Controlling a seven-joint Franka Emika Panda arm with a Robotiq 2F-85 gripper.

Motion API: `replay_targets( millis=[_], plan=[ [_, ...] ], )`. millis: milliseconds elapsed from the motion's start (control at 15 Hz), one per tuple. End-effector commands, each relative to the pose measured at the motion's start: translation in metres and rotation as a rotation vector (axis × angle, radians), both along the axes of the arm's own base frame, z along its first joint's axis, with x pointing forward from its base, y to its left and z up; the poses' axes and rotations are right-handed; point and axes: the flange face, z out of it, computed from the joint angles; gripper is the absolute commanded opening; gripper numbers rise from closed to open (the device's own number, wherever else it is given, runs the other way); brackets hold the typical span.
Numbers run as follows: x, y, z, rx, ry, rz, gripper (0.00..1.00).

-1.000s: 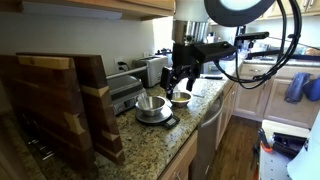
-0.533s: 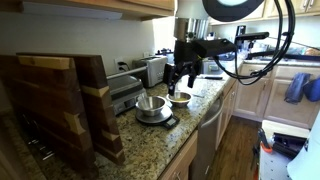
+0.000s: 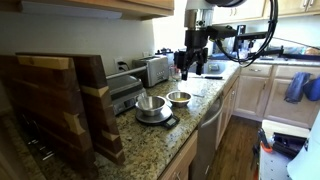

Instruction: Use the silver spoon to spoon out some of the contents from the bowl on the right into the bowl on the left

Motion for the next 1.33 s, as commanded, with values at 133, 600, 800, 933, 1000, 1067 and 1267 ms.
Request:
replay_targets(
  millis=[133,600,800,933,1000,1067,1267],
  plan=[
    [0.011,-0.063,0.012,-0.078,0.054,0.011,1.00],
    [0.014,-0.065,0.007,-0.081,0.043,0.010,1.00],
    [0.015,-0.098,0.001,-0.049,0.121,0.074,1.00],
    [0.015,-0.122,-0.004,-0.049,0.161,0.104,1.00],
    [0.016,-0.133,-0.005,-0.041,0.178,0.126,1.00],
    [0.019,-0.148,-0.009,-0.024,0.183,0.162,1.00],
    [0.031,-0.181,-0.018,-0.028,0.192,0.191,1.00]
  ],
)
